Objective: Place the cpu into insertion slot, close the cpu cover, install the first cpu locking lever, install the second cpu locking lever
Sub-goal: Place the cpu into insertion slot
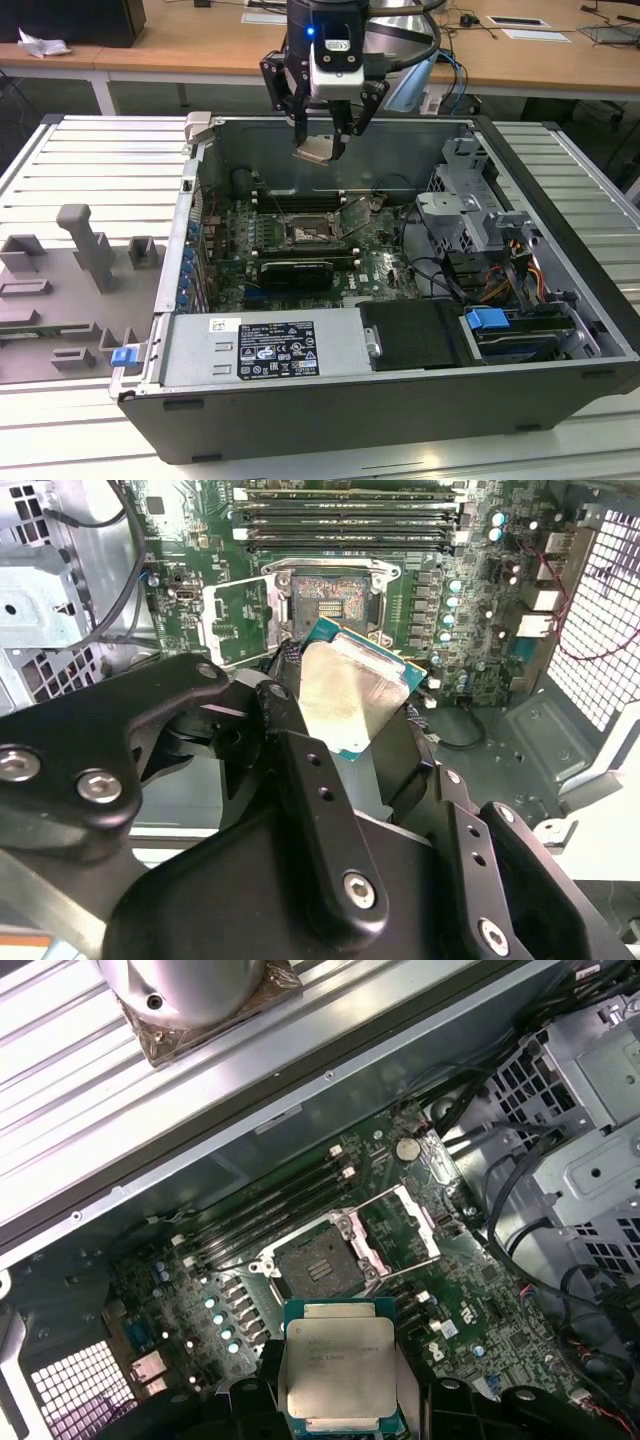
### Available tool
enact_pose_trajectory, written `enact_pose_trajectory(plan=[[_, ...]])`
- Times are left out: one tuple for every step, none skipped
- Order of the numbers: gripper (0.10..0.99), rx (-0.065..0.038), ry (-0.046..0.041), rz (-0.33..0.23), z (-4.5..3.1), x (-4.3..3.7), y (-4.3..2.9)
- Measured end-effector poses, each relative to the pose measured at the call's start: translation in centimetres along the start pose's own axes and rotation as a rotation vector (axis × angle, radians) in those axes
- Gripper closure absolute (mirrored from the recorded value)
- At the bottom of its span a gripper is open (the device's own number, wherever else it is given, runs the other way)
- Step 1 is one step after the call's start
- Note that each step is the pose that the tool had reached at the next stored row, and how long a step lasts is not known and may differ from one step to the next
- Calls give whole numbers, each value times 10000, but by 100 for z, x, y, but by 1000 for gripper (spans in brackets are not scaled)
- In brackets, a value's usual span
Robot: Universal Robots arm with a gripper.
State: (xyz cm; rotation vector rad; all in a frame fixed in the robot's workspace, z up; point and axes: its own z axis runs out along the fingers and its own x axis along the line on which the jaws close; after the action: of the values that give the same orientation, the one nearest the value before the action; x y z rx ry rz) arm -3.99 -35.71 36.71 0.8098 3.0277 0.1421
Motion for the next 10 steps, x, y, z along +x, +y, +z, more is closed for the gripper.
enact_pose_trajectory(plan=[[561, -1, -4, 43, 0, 0, 0], [561, -3, -14, 153, 0, 0, 0], [561, -4, -20, 228, 0, 0, 0], [561, -5, -24, 273, 0, 0, 0], [561, -6, -28, 318, 0, 0, 0], [561, -8, -36, 400, 0, 0, 0], [561, -8, -39, 446, 0, 0, 0], [561, -9, -44, 494, 0, 0, 0], [561, -11, -51, 571, 1, 0, 0], [561, -12, -56, 631, 1, 0, 0]])
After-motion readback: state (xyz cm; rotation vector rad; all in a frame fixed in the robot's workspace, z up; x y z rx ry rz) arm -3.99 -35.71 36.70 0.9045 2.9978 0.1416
